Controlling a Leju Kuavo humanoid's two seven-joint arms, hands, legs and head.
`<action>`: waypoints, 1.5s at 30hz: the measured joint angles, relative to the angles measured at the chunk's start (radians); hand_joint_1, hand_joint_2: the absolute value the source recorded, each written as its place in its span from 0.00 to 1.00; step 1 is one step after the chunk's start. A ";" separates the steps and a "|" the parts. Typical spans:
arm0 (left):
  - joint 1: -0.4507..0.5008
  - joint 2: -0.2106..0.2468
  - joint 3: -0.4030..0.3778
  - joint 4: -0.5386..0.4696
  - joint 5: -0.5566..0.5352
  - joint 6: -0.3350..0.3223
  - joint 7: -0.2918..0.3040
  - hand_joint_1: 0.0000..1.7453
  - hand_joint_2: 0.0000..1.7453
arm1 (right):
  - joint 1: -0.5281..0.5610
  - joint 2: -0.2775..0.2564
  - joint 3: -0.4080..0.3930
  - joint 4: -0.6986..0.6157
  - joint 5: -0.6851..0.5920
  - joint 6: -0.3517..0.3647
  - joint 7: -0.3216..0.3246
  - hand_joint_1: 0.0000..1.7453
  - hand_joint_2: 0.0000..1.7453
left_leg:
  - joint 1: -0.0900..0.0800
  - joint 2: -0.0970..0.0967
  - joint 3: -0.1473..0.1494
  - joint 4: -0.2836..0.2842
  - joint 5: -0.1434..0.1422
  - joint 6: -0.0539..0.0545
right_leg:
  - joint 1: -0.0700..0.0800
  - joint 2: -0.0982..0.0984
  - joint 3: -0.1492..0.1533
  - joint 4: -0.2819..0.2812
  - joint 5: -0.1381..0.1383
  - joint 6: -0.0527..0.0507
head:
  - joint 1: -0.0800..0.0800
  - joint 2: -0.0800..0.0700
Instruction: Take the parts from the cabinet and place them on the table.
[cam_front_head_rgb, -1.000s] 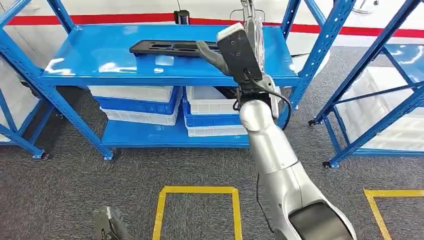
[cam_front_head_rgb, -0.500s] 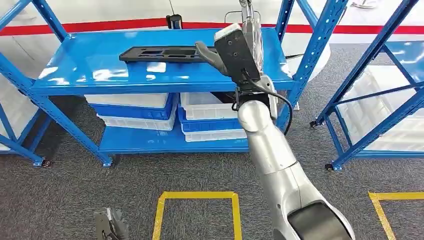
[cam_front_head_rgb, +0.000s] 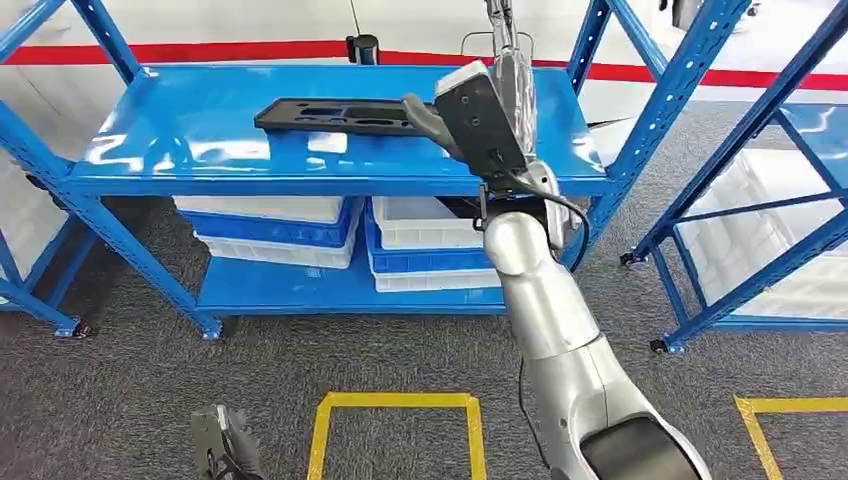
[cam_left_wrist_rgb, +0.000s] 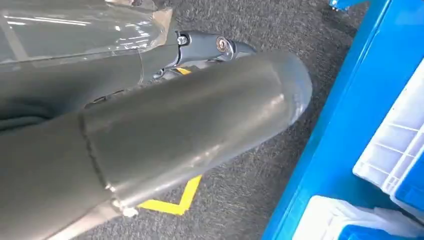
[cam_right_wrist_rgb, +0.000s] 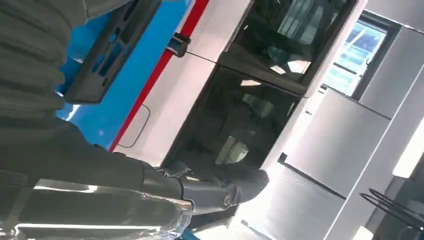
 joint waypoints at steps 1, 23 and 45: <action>0.002 0.001 0.000 0.000 0.003 0.000 -0.001 0.00 0.00 | -0.001 0.002 0.000 0.002 0.001 0.002 -0.002 0.00 1.00 | 0.000 -0.002 0.006 0.000 -0.004 -0.002 | 0.000 0.000 0.013 -0.043 0.030 0.008 | 0.000 0.000; 0.055 0.070 0.000 0.020 0.017 0.016 -0.011 0.00 0.00 | -0.073 0.082 0.004 0.161 -0.030 -0.029 -0.092 0.00 1.00 | 0.000 0.000 -0.034 0.007 0.021 -0.042 | 0.002 0.004 0.216 -0.348 0.099 -0.020 | -0.005 0.000; 0.088 0.101 0.003 0.034 0.054 0.029 -0.018 0.00 0.00 | -0.110 0.087 0.071 0.219 -0.118 -0.041 -0.084 0.00 1.00 | 0.004 -0.005 0.047 -0.006 -0.044 -0.043 | 0.002 -0.009 0.146 -0.336 0.160 -0.014 | -0.003 0.000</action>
